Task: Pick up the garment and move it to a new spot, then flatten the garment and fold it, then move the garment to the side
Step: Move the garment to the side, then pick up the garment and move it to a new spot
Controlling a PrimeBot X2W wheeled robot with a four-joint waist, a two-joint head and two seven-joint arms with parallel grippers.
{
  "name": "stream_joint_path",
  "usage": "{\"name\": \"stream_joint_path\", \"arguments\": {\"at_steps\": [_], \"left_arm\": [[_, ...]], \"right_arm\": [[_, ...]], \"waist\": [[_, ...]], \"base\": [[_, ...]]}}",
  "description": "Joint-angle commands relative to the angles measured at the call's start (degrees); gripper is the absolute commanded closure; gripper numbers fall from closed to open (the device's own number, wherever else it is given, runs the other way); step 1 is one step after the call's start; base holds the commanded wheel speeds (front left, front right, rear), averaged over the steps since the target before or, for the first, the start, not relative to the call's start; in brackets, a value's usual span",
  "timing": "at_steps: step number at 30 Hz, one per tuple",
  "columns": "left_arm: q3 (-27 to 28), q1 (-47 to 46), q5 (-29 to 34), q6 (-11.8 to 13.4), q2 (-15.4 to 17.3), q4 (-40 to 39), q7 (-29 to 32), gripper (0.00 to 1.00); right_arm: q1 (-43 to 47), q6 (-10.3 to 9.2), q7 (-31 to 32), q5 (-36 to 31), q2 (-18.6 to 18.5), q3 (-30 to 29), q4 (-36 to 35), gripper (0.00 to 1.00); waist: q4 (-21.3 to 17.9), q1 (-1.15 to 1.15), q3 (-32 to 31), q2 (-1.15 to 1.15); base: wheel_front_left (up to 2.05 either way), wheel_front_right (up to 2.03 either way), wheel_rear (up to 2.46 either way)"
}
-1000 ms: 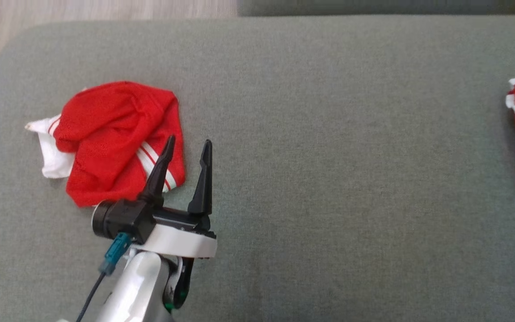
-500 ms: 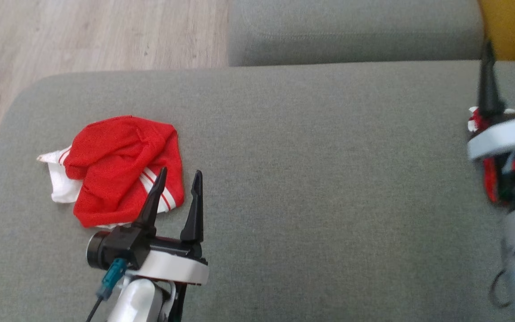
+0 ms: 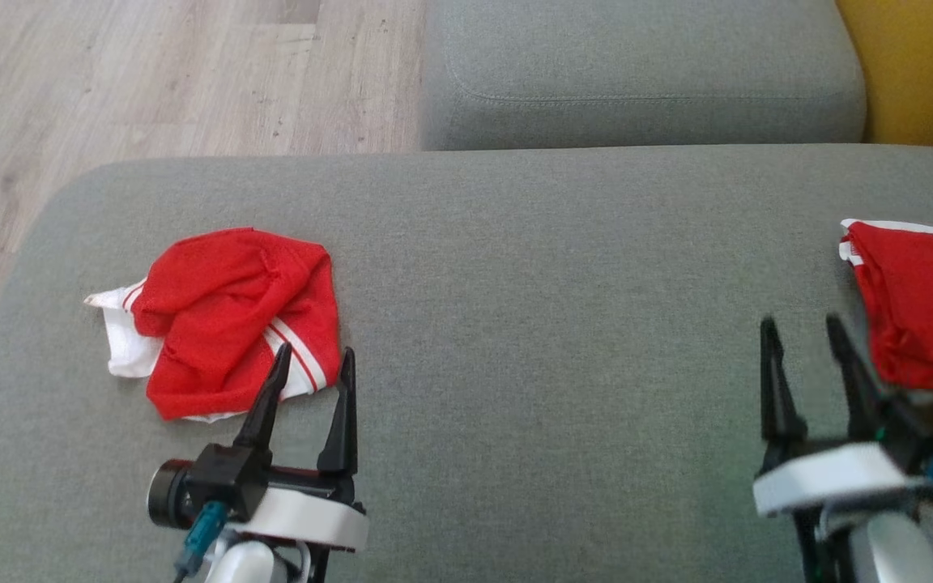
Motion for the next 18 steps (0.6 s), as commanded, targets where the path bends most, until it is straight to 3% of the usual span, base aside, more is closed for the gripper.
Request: {"name": "stream_joint_path", "arguments": {"at_steps": [1,5,9,18], "left_arm": [[2.3,-1.3,0.4,0.2,0.2,-2.0,-0.5,0.0],[2.2,-0.1,0.3,-0.2,0.1,-2.4,-0.5,0.0],[2.3,0.7,0.4,-0.6,0.0,-2.4,-0.5,0.0],[1.9,1.4,-0.3,-0.1,0.0,-2.7,-0.5,0.0]], "right_arm": [[-0.4,0.37,-0.8,1.3,0.0,1.8,-2.3,0.0],[3.8,0.37,-1.7,3.5,0.0,2.9,-1.1,0.0],[6.3,0.37,-2.5,1.4,0.0,4.7,1.0,0.0],[5.4,0.37,-2.8,1.6,0.0,4.2,1.6,0.0]], "waist": [[0.0,0.01,0.0,0.0],[-0.1,0.01,0.0,0.0],[-0.4,0.01,-0.1,0.0],[-1.0,0.01,-0.2,0.0]], "base": [[0.0,0.0,0.0],[0.0,0.0,0.0],[0.0,0.0,0.0],[0.0,0.0,0.0]]}}
